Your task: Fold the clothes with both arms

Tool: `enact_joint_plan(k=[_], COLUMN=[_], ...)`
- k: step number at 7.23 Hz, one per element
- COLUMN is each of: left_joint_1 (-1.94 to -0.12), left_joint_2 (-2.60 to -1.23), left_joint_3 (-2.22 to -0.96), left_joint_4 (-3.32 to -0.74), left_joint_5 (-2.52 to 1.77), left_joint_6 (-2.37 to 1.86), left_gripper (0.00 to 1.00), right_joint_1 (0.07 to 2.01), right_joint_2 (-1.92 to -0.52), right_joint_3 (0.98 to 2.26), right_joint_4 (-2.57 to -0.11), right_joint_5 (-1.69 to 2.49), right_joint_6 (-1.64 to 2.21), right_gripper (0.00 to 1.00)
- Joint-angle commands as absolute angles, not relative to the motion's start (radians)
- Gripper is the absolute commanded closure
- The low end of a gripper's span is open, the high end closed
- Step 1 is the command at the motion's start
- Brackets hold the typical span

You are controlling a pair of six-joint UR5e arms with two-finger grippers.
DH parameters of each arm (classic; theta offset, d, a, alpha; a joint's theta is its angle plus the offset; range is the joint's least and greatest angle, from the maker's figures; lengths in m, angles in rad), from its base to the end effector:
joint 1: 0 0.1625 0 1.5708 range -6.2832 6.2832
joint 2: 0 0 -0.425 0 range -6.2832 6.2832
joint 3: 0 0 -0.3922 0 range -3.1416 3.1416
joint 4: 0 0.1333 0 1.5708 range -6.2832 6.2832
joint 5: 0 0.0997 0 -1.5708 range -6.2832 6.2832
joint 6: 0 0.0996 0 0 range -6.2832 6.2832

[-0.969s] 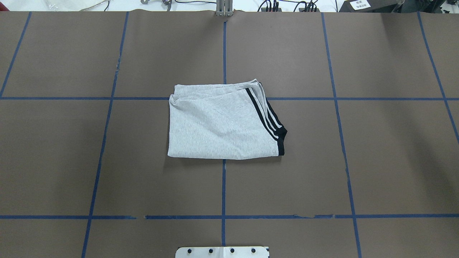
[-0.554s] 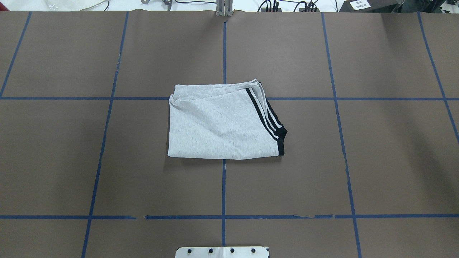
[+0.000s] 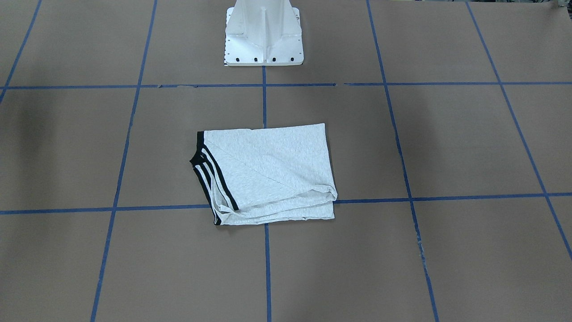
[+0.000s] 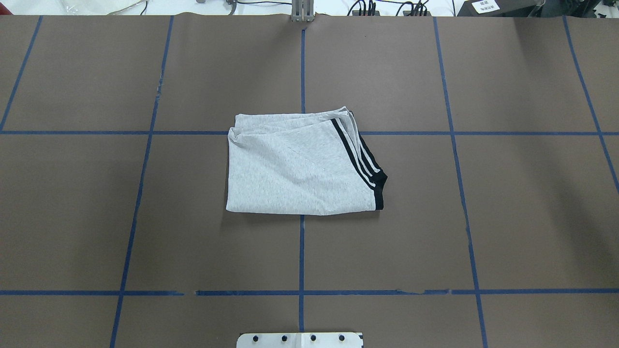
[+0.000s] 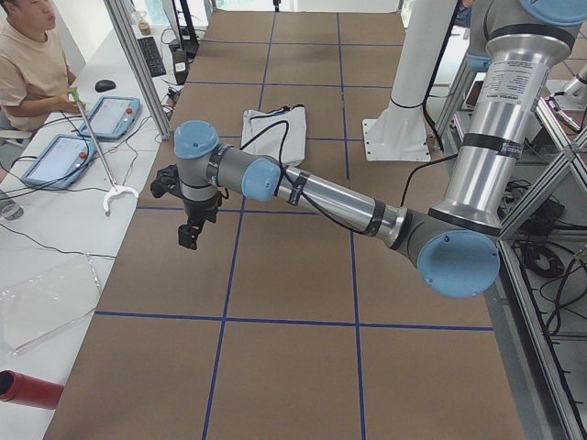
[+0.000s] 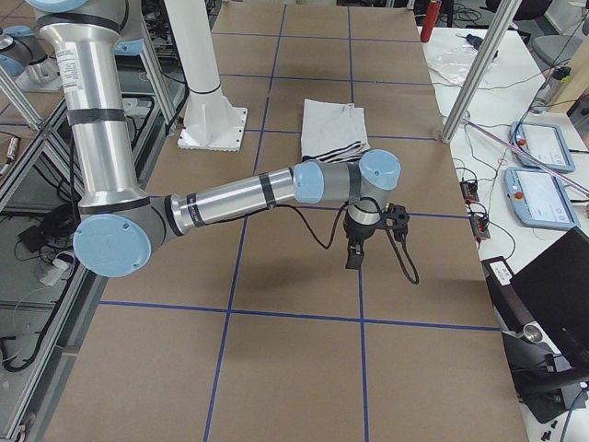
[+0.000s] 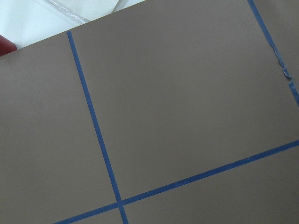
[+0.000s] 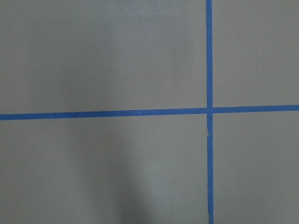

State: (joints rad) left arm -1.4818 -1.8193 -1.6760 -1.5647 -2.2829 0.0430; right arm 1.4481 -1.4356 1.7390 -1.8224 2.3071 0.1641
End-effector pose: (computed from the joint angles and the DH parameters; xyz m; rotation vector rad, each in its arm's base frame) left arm -0.0153 -0.5956 0.4755 0.3171 0.7137 0.2490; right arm 0.0004 -0.5391 0.5350 -0.0563 -0.7356 0.0204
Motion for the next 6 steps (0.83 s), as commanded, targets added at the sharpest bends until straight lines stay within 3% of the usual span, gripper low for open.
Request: enact_joint_plan(k=[1,6], left_joint_1=[-1.482,-1.482], left_joint_2=[-1.821,-1.819], left_joint_3=[-1.678,-1.675], left_joint_4=[-1.565,-1.568], left_joint_5=[-2.284,-2.333], left_joint_6=[0.043,0.041], left_gripper=[0.00,0.00], right_joint_1=[1.448,1.448], right_joint_2=[-1.436,-1.437], right_joint_3=[1.740,1.740], right_joint_4=[-1.822,-1.822], right_joint_5=[2.307,2.307], right_joint_6=[0.164,0.164], right_gripper=[0.00,0.00])
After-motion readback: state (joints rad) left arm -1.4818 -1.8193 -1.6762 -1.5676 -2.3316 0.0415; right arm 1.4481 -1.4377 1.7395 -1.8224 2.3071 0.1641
